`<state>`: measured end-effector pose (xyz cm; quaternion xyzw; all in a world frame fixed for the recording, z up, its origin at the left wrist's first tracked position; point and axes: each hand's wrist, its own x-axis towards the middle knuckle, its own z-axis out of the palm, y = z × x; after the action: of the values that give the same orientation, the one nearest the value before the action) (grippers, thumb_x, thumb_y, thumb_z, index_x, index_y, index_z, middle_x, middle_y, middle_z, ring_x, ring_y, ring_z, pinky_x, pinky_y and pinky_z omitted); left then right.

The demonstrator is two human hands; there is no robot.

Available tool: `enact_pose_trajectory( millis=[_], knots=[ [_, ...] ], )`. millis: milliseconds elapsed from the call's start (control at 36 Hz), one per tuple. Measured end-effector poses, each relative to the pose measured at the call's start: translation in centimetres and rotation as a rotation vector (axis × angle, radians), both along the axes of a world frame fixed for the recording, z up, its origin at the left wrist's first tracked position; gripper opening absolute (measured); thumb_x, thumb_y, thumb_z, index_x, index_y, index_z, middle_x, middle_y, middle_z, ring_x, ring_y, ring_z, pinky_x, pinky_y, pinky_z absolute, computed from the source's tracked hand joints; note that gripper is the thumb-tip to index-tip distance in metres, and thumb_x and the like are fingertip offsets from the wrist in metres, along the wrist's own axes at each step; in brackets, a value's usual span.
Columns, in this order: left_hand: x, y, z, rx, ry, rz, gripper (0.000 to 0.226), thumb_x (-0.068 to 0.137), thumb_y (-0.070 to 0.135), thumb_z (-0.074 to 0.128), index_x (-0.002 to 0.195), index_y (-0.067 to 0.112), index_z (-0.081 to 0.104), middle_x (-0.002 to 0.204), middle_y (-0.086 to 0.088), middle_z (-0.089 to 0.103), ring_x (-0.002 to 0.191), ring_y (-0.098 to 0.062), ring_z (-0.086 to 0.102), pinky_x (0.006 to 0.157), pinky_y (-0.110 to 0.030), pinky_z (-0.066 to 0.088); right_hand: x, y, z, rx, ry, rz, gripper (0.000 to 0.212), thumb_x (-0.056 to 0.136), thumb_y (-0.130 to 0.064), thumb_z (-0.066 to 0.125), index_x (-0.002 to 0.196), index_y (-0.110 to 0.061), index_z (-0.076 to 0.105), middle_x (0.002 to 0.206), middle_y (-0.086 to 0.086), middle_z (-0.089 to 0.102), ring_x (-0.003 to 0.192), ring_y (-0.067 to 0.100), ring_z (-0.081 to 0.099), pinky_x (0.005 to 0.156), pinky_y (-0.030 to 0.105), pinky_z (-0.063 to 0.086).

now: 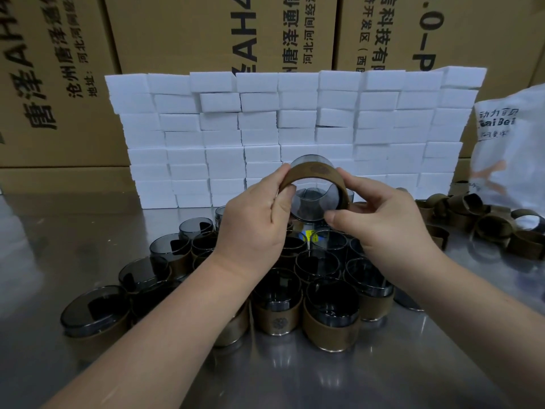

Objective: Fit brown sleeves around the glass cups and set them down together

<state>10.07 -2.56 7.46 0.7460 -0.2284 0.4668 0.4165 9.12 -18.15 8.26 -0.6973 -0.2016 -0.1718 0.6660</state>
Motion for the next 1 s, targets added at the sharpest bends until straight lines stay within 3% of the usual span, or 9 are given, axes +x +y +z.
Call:
enact_pose_trajectory(
  millis=[194, 389, 500, 583, 639, 722, 833, 889, 1000],
  knots=[
    [0.0, 0.0, 0.1, -0.055, 0.018, -0.029, 0.048, 0.087, 0.038, 0.048, 0.121, 0.007, 0.061, 0.099, 0.019, 0.057, 0.084, -0.018, 0.067, 0.077, -0.042, 0.055, 0.7, -0.4, -0.3, -0.016, -0.046, 0.02, 0.053, 0.074, -0.004, 0.073, 0.112, -0.037, 0.059, 0.074, -0.004, 0.074, 0.073, 0.008, 0.071, 0.069, 0.021, 0.056],
    [0.6, 0.0, -0.2, -0.047, 0.122, -0.171, 0.069, 0.084, 0.056, 0.027, 0.131, 0.009, 0.044, 0.114, 0.02, 0.044, 0.099, 0.023, 0.043, 0.084, 0.003, 0.028, 0.9, -0.6, -0.4, -0.075, -0.098, 0.065, 0.049, 0.078, -0.002, 0.07, 0.105, -0.04, 0.056, 0.078, -0.008, 0.075, 0.078, 0.006, 0.071, 0.072, 0.015, 0.053],
    [0.2, -0.6, 0.1, -0.193, 0.365, -0.33, 0.087, 0.072, 0.072, 0.021, 0.142, 0.022, 0.034, 0.132, 0.015, 0.046, 0.126, -0.002, 0.041, 0.108, -0.031, 0.032, 0.9, -0.4, -0.6, -0.074, -0.104, 0.12, 0.05, 0.078, -0.002, 0.07, 0.112, -0.035, 0.054, 0.082, -0.012, 0.074, 0.081, 0.005, 0.071, 0.074, 0.015, 0.054],
    [-0.1, -1.1, 0.9, -0.375, 0.535, -0.461, 0.075, 0.073, 0.061, 0.033, 0.137, 0.024, 0.042, 0.107, 0.013, 0.058, 0.11, -0.019, 0.057, 0.085, -0.037, 0.051, 0.8, -0.3, -0.4, -0.097, -0.099, 0.109, 0.06, 0.076, -0.003, 0.072, 0.126, -0.029, 0.05, 0.09, -0.024, 0.071, 0.084, -0.001, 0.068, 0.072, 0.011, 0.051],
    [-0.2, -1.2, 1.3, -0.429, 0.571, -0.513, 0.067, 0.071, 0.052, 0.035, 0.132, 0.025, 0.047, 0.094, 0.012, 0.057, 0.091, -0.014, 0.06, 0.062, -0.026, 0.05, 0.8, -0.6, -0.3, -0.143, -0.087, 0.095, 0.077, 0.074, -0.009, 0.074, 0.14, -0.022, 0.038, 0.094, -0.038, 0.061, 0.084, -0.008, 0.066, 0.067, 0.007, 0.049],
    [-0.3, -1.4, 1.2, -0.445, 0.564, -0.518, 0.049, 0.069, 0.049, 0.032, 0.109, 0.034, 0.054, 0.083, 0.01, 0.051, 0.074, -0.006, 0.053, 0.054, -0.02, 0.043, 0.8, -0.8, -0.2, -0.228, -0.041, 0.123, 0.101, 0.063, -0.033, 0.084, 0.146, -0.023, 0.028, 0.095, -0.042, 0.057, 0.087, -0.009, 0.064, 0.073, 0.009, 0.049],
    [-0.2, -1.5, 0.7, -0.423, 0.53, -0.503, 0.032, 0.069, 0.049, 0.031, 0.092, 0.037, 0.051, 0.075, 0.017, 0.049, 0.067, 0.007, 0.052, 0.055, -0.02, 0.038, 0.9, -0.1, 0.6, -0.088, 0.122, 0.188, 0.036, 0.071, -0.052, 0.051, 0.098, -0.032, 0.064, 0.094, -0.013, 0.07, 0.087, 0.002, 0.067, 0.087, 0.028, 0.051],
    [-0.2, -1.7, 0.5, -0.402, 0.522, -0.537, 0.032, 0.07, 0.046, 0.032, 0.094, 0.034, 0.05, 0.075, 0.02, 0.052, 0.061, 0.012, 0.051, 0.057, -0.02, 0.039, 1.0, 0.2, 0.8, -0.088, 0.153, 0.131, 0.041, 0.072, -0.057, 0.038, 0.087, -0.036, 0.069, 0.094, -0.008, 0.072, 0.09, 0.008, 0.067, 0.092, 0.035, 0.048],
    [-0.3, -1.9, 0.3, -0.368, 0.513, -0.611, 0.033, 0.072, 0.039, 0.034, 0.1, 0.028, 0.047, 0.063, 0.026, 0.059, 0.061, 0.009, 0.055, 0.053, -0.012, 0.042, 1.2, 0.3, -0.1, -0.113, 0.206, 0.106, 0.051, 0.09, -0.059, 0.031, 0.11, -0.028, 0.066, 0.11, -0.002, 0.07, 0.107, 0.017, 0.063, 0.104, 0.046, 0.04]
  ],
)
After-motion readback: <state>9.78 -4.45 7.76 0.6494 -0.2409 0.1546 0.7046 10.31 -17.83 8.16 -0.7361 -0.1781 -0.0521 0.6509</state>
